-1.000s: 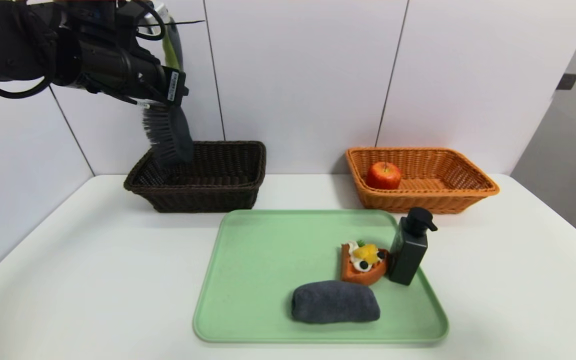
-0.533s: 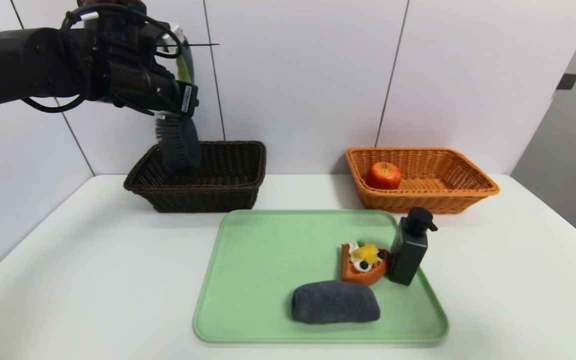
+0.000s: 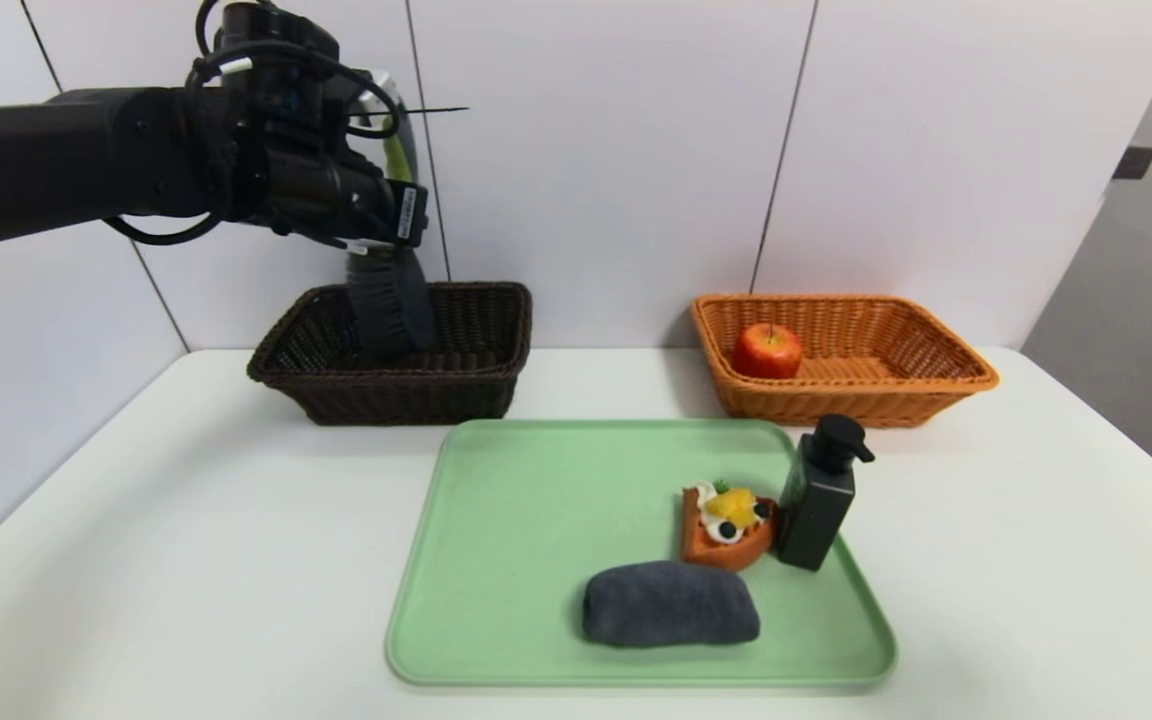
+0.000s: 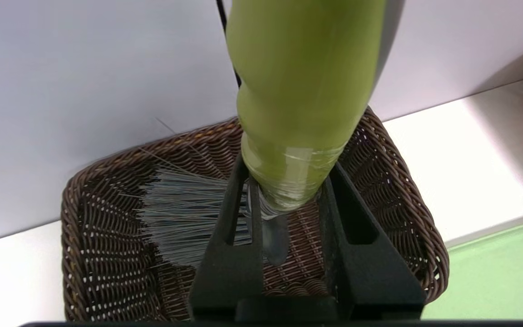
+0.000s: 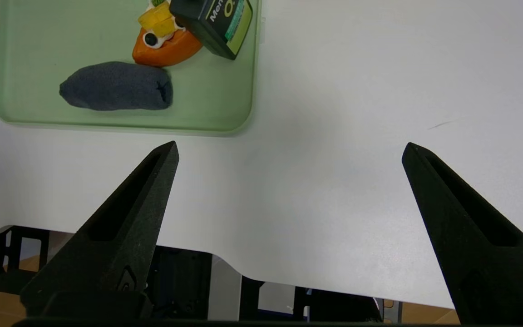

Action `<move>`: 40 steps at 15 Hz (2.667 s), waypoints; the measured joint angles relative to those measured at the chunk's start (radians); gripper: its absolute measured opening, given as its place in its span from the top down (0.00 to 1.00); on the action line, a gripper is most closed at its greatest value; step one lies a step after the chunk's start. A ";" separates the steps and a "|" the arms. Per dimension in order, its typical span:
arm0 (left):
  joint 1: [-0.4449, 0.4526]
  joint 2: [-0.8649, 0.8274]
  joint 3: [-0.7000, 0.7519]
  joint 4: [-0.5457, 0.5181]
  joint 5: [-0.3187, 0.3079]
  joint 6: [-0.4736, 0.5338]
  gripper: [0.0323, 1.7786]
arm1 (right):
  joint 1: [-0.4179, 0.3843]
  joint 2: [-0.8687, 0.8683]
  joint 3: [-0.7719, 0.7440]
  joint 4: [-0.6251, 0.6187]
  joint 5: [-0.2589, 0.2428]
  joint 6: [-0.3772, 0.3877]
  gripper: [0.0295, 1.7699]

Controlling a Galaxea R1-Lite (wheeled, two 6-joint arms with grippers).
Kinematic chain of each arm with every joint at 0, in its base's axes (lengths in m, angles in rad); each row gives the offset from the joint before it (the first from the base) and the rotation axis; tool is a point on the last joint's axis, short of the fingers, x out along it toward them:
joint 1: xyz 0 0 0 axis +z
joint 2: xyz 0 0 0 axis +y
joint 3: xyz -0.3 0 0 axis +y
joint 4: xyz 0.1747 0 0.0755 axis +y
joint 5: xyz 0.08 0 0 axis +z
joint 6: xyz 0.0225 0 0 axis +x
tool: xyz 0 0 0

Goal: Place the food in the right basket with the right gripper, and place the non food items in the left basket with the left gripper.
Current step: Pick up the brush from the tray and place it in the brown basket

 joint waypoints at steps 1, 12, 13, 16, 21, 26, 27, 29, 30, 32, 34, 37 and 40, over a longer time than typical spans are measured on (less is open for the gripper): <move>-0.005 0.003 0.000 0.000 0.000 -0.005 0.80 | 0.000 0.000 0.000 0.000 0.001 0.000 0.04; -0.024 0.032 0.000 -0.019 0.000 -0.018 0.80 | -0.001 -0.001 0.005 0.000 -0.001 0.003 0.04; -0.023 0.034 0.000 -0.019 0.000 -0.018 0.80 | -0.001 -0.001 0.005 0.000 -0.001 0.005 0.04; -0.017 0.041 0.000 -0.017 0.003 -0.018 0.80 | -0.001 -0.001 0.006 0.000 -0.003 0.004 0.04; -0.011 0.041 -0.002 -0.019 -0.012 -0.075 0.80 | -0.001 -0.002 0.006 0.000 -0.003 0.005 0.04; 0.027 0.031 -0.008 -0.038 -0.091 -0.199 0.80 | -0.001 -0.007 0.010 0.001 -0.005 0.002 0.04; 0.037 0.029 -0.008 -0.045 -0.101 -0.201 0.80 | -0.001 -0.008 0.010 0.001 -0.006 0.000 0.04; 0.059 0.029 -0.008 -0.061 -0.120 -0.208 0.80 | -0.001 -0.009 0.010 0.000 -0.006 0.000 0.04; 0.063 0.030 -0.007 -0.062 -0.121 -0.210 0.80 | -0.001 -0.009 0.010 0.000 -0.006 0.000 0.04; 0.063 0.031 -0.004 -0.062 -0.124 -0.210 0.80 | -0.001 -0.009 0.011 0.000 -0.006 0.000 0.04; 0.067 0.035 -0.003 -0.062 -0.124 -0.210 0.80 | -0.001 -0.009 0.011 0.000 -0.005 0.000 0.04; 0.064 0.039 -0.001 -0.064 -0.123 -0.210 0.55 | -0.001 -0.009 0.011 0.000 -0.004 -0.001 0.04; 0.067 0.039 0.000 -0.063 -0.121 -0.211 0.39 | -0.001 -0.009 0.009 0.000 -0.004 -0.001 0.04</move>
